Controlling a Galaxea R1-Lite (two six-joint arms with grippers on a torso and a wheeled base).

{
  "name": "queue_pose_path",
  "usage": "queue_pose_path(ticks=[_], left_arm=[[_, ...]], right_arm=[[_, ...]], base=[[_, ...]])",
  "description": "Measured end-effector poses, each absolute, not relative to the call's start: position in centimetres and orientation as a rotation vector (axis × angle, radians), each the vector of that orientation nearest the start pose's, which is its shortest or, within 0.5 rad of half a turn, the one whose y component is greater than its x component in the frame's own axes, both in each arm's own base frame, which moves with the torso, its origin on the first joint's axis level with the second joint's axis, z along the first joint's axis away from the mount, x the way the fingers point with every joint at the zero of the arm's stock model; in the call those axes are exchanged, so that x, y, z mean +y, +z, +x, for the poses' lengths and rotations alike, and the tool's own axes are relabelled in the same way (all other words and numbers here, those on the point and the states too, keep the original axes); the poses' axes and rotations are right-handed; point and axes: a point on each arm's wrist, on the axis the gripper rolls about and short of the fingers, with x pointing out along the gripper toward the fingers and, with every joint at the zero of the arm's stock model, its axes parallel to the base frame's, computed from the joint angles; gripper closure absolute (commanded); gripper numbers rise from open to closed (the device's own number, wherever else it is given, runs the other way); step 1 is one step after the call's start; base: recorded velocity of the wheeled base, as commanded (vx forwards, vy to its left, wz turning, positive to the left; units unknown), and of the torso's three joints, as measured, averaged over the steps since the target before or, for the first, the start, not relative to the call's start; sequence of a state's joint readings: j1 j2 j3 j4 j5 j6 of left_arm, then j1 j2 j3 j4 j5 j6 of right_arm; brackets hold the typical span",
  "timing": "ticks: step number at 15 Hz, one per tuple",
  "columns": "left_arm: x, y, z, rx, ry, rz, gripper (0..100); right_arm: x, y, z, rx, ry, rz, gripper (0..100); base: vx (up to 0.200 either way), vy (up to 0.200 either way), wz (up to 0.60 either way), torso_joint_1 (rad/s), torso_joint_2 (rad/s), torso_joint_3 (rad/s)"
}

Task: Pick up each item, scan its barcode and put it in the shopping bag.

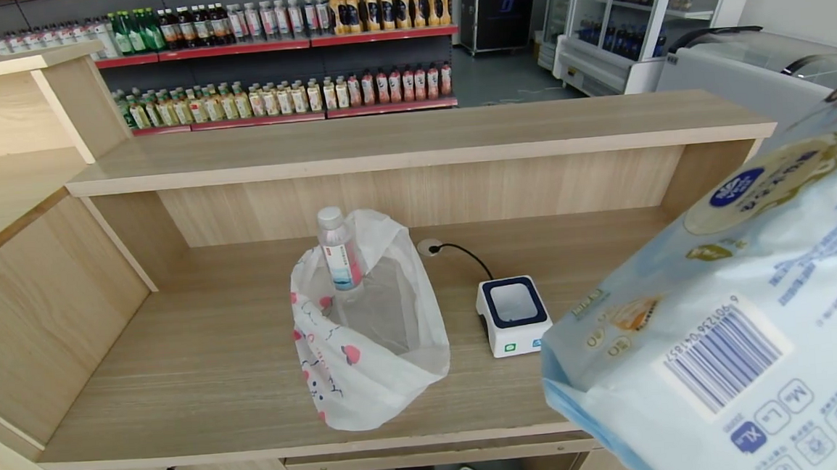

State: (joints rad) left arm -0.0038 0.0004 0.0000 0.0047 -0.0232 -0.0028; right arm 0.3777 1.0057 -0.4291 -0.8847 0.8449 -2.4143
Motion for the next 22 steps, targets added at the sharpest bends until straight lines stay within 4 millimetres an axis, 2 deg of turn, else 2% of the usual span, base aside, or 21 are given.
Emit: queue_pose_path(ticks=[22], left_arm=[[-0.04,7.51,-2.28,0.005,-0.027,-0.003,0]], right_arm=[[5.85,25.46,10.08,-1.593,0.152,-2.081,100]], base=[[0.0,0.0,0.0,0.0,0.0,0.0]])
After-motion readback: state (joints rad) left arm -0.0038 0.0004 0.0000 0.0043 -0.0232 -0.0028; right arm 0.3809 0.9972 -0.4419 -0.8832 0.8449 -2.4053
